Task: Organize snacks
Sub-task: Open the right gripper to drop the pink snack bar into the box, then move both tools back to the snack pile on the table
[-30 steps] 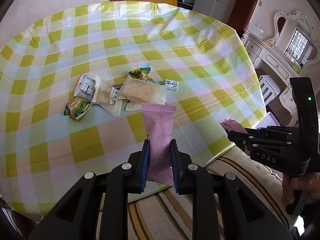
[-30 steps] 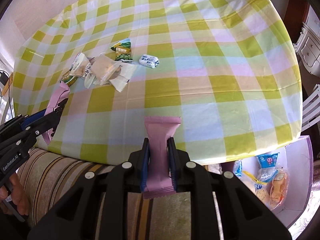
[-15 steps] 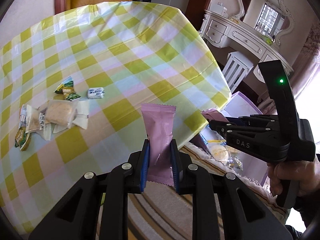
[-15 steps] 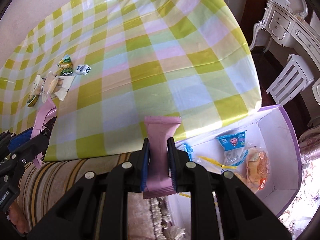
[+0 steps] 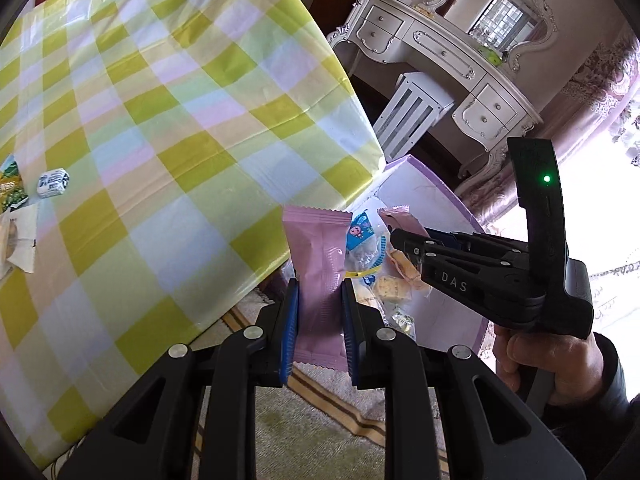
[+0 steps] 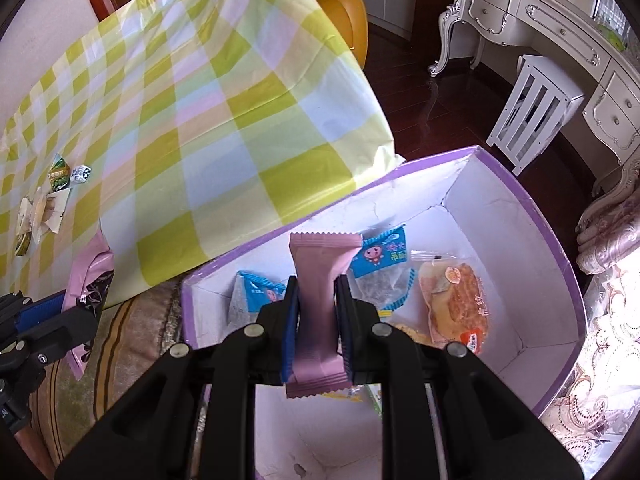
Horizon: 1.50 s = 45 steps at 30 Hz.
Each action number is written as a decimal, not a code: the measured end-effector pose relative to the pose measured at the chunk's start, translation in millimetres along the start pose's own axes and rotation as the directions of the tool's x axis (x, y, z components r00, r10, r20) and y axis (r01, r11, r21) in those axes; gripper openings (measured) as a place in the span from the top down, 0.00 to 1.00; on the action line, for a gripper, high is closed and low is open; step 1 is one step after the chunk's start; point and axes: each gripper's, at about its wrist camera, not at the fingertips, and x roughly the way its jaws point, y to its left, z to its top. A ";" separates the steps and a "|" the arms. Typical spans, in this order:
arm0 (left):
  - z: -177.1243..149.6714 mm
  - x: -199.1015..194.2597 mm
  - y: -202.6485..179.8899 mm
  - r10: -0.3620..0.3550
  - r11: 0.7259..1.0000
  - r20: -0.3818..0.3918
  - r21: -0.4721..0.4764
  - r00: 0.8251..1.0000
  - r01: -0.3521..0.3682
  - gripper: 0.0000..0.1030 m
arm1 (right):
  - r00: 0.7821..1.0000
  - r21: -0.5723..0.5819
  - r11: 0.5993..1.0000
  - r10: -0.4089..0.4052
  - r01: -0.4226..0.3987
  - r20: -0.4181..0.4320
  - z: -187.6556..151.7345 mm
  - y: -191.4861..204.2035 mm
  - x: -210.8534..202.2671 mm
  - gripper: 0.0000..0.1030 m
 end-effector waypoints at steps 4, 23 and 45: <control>6.0 16.1 -12.6 -0.037 0.999 -0.039 0.011 0.999 0.037 0.81 | 1.000 0.026 0.999 -0.027 0.027 0.002 -4.7 -21.2 5.9 0.82; 10.7 39.7 -16.9 -0.034 0.999 -0.097 -0.023 0.995 0.032 0.42 | 0.976 -0.031 0.978 -0.202 0.205 0.082 -3.9 -22.5 5.4 0.31; 4.5 -27.3 64.3 0.211 0.963 0.093 -0.190 0.973 -0.191 0.40 | 0.994 -0.139 0.990 0.010 0.005 0.106 23.2 77.1 -17.2 0.25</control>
